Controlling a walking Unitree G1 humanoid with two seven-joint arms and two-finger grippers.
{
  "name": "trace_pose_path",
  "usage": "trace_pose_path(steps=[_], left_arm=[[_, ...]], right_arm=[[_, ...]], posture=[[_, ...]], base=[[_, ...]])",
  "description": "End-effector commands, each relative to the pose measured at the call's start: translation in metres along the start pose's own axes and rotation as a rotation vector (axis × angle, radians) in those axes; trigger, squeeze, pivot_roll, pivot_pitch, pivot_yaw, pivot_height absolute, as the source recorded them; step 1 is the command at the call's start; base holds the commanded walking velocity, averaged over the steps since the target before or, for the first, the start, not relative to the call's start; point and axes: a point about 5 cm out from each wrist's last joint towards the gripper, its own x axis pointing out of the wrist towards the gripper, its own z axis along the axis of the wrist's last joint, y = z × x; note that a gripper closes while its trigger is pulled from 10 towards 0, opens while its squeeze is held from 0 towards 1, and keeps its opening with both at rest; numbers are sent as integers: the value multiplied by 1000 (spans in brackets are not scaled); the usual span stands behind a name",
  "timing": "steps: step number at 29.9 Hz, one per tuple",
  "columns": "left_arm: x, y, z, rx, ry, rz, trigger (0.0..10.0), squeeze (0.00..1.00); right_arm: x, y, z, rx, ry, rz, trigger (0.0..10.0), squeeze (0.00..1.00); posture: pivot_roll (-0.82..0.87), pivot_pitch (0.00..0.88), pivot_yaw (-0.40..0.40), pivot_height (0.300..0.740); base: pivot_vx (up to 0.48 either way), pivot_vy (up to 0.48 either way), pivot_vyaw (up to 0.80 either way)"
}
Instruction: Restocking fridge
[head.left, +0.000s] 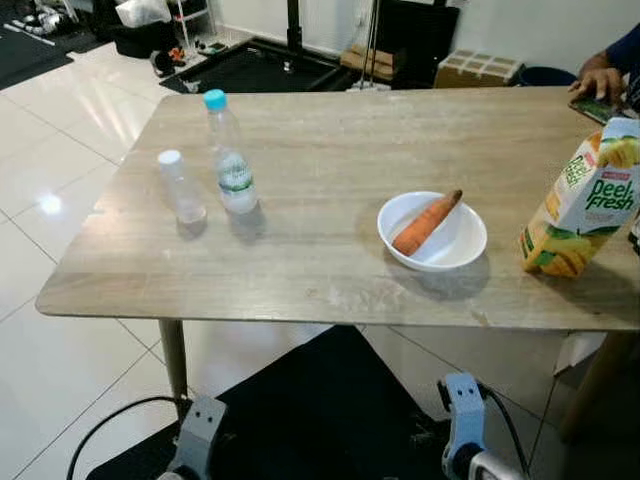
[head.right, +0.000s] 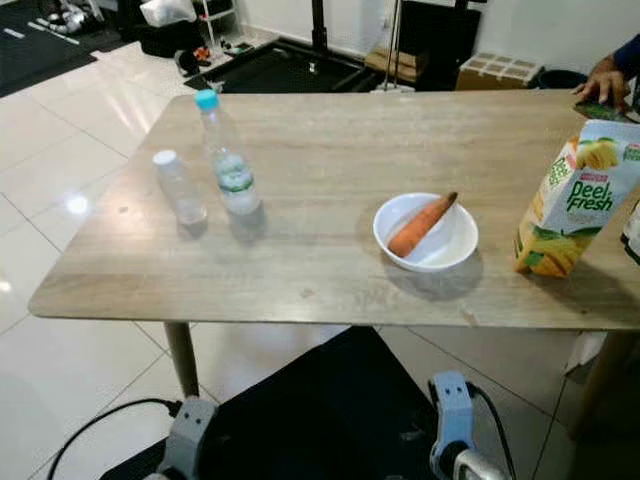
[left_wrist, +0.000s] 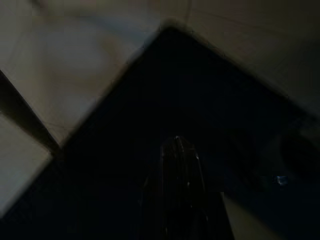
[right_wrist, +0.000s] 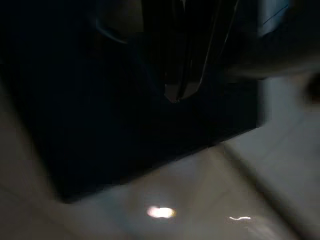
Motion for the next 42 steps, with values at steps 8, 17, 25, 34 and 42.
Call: trace_pose_path(steps=[8,17,25,34,42], left_arm=[[-13,11,20,79,-214,-35,10000,0],[-3,13,52,127,-401,16,10000,0],[5,13,147,230,-735,55,10000,0],[-7,23,250,373,-939,244,10000,0],[-5,62,283,410,-862,407,10000,0]], right_arm=[[-32,41,51,-108,-17,573,10000,0],[-52,73,161,-104,-467,759,10000,0],[-49,73,201,-156,-604,651,10000,0],[-13,49,226,-222,-560,226,10000,0],[7,42,249,-238,-603,60,10000,0]], posture=[[-162,106,80,725],[-162,111,79,725],[-162,114,76,725],[-155,125,71,725],[-143,135,73,725]], base=[[0,0,0],[0,0,0],[0,0,0],[0,0,0],[0,0,0]])
